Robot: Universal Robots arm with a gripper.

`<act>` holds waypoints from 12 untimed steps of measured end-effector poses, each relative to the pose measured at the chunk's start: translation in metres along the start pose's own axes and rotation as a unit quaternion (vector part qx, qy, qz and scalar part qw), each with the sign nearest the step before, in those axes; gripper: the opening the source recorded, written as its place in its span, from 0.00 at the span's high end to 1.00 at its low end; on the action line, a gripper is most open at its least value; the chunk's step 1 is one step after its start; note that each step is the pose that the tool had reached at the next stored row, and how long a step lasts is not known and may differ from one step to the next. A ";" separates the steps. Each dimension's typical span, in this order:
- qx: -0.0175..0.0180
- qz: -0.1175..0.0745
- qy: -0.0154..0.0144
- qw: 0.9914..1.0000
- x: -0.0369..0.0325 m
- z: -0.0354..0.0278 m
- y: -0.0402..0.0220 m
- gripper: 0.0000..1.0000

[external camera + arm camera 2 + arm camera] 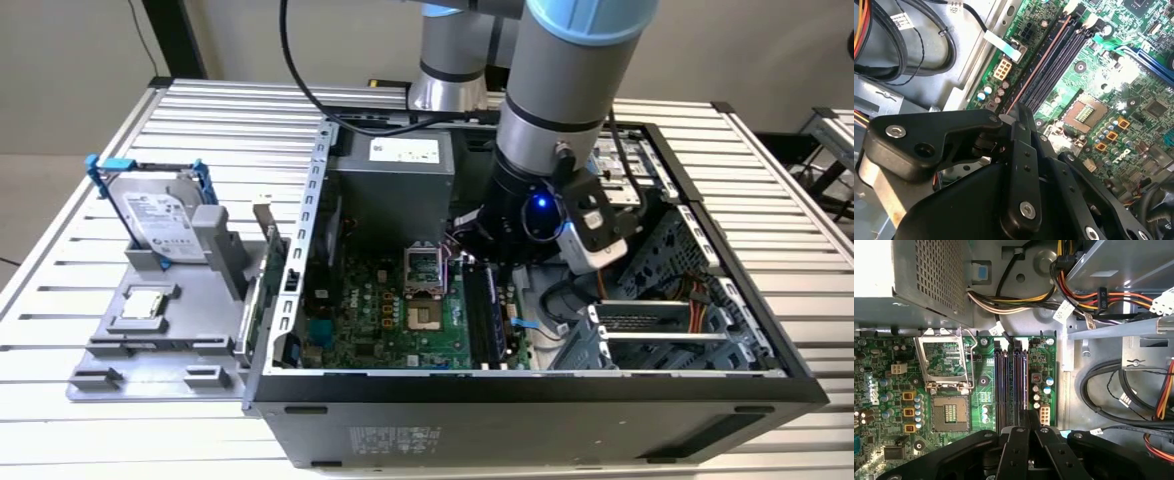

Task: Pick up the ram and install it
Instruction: 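Press down the ram until it locks into place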

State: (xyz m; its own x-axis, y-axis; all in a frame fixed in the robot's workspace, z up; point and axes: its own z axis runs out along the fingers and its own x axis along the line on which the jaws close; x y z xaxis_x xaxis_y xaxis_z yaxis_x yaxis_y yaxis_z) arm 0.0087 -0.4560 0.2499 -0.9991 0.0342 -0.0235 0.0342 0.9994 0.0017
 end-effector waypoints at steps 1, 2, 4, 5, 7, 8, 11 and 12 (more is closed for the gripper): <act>0.000 0.000 0.000 1.000 0.0000 -0.0002 0.0000 1.00; 0.000 0.000 0.000 1.000 0.0000 -0.0003 0.0000 1.00; 0.000 -0.002 0.000 1.000 0.0000 -0.0006 0.0000 1.00; 0.000 -0.005 0.000 1.000 0.0000 -0.0007 0.0000 1.00; 0.000 -0.015 0.000 1.000 0.0000 -0.0010 0.0000 1.00; -0.001 -0.022 0.000 1.000 0.0000 -0.0011 0.0000 1.00; -0.001 -0.046 0.000 0.999 0.0000 -0.0015 0.0000 1.00; -0.001 -0.054 0.000 0.999 0.0000 -0.0016 0.0000 1.00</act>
State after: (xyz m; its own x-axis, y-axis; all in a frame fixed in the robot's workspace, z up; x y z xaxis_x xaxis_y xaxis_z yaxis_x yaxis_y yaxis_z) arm 0.0087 -0.4560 0.2516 -0.9970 -0.0742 -0.0235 -0.0742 0.9972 0.0017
